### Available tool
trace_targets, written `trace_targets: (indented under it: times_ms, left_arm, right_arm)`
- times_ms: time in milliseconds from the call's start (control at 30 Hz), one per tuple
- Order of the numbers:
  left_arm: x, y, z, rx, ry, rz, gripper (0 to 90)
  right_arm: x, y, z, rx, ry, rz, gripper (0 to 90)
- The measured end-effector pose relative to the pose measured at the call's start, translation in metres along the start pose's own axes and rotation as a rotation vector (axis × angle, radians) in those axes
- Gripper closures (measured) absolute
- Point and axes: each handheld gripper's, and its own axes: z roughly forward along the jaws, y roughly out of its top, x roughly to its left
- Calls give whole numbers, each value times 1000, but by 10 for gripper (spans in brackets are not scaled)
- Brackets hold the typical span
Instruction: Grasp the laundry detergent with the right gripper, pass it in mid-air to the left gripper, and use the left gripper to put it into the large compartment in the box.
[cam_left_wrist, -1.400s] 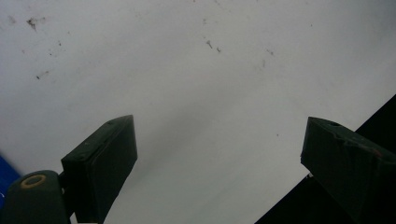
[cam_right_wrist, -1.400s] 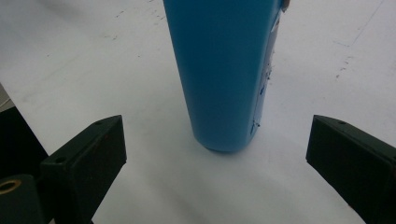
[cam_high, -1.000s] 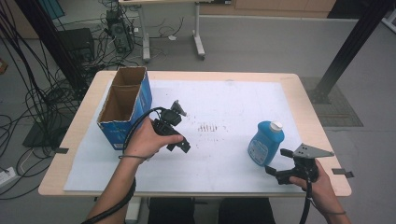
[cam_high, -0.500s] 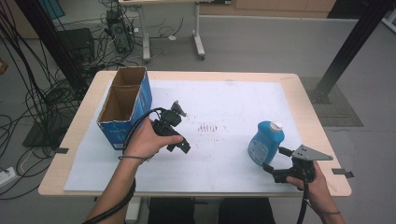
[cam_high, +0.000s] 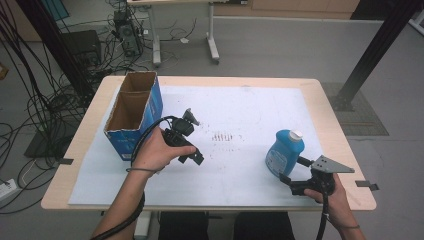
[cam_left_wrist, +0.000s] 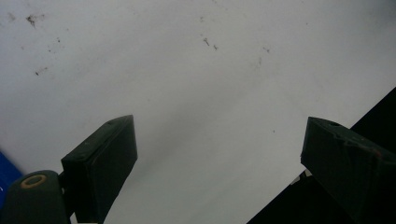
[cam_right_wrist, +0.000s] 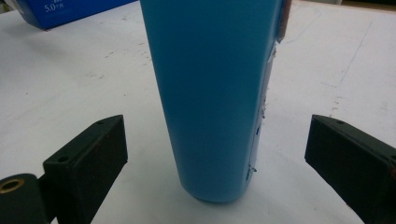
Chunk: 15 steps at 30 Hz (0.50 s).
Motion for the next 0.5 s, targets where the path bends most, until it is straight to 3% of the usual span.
trace_targets:
  times_ms: [500]
  left_arm:
    - [0,-4,-1,0,-1,1,110]
  right_arm:
    - [-1,-7,10,-47,-9,2,51]
